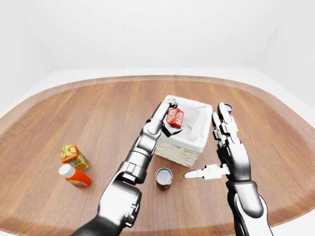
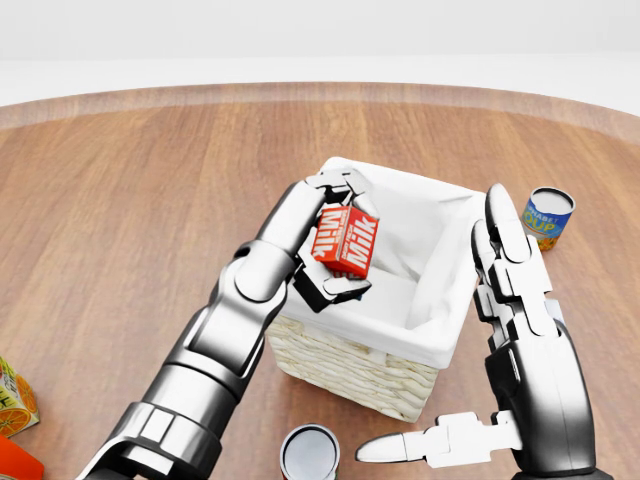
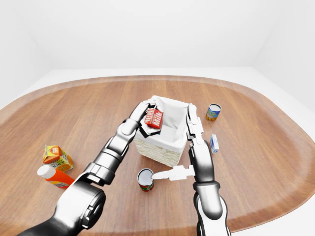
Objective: Pick the milk and place it in the basket.
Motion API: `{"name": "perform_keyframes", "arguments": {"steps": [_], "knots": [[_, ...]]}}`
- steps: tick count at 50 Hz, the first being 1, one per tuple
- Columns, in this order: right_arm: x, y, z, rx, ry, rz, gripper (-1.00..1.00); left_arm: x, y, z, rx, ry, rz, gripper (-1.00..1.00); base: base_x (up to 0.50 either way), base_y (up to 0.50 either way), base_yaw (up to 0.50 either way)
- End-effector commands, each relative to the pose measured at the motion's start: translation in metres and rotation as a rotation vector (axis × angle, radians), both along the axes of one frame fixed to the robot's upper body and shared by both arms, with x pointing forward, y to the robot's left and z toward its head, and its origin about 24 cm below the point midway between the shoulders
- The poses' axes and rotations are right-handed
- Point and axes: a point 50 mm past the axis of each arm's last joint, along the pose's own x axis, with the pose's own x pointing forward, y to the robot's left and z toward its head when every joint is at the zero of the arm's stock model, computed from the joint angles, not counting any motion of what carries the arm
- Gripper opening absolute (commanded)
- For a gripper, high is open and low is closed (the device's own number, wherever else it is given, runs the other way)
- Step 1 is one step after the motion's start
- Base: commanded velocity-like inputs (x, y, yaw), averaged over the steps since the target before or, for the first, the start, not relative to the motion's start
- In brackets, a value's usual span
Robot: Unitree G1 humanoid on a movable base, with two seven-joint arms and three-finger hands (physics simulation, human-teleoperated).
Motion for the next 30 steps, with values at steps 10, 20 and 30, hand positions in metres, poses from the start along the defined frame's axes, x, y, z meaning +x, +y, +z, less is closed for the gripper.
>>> {"name": "perform_keyframes", "arguments": {"steps": [10,20,30], "knots": [[0.0,0.0,0.0,-0.001,-0.001,0.001,1.0,0.0,-0.003,-0.005,-0.022,0.027,0.022,-1.0,0.0,0.0,0.0],[0.0,0.0,0.0,-0.001,-0.001,0.001,1.0,0.001,-0.002,-0.01,-0.032,0.055,0.037,-1.0,0.0,0.0,0.0],[0.0,0.001,0.0,-0.002,-0.001,0.003,1.0,0.001,0.0,-0.018,-0.028,0.09,0.051,-1.0,0.0,0.0,0.0]]}}
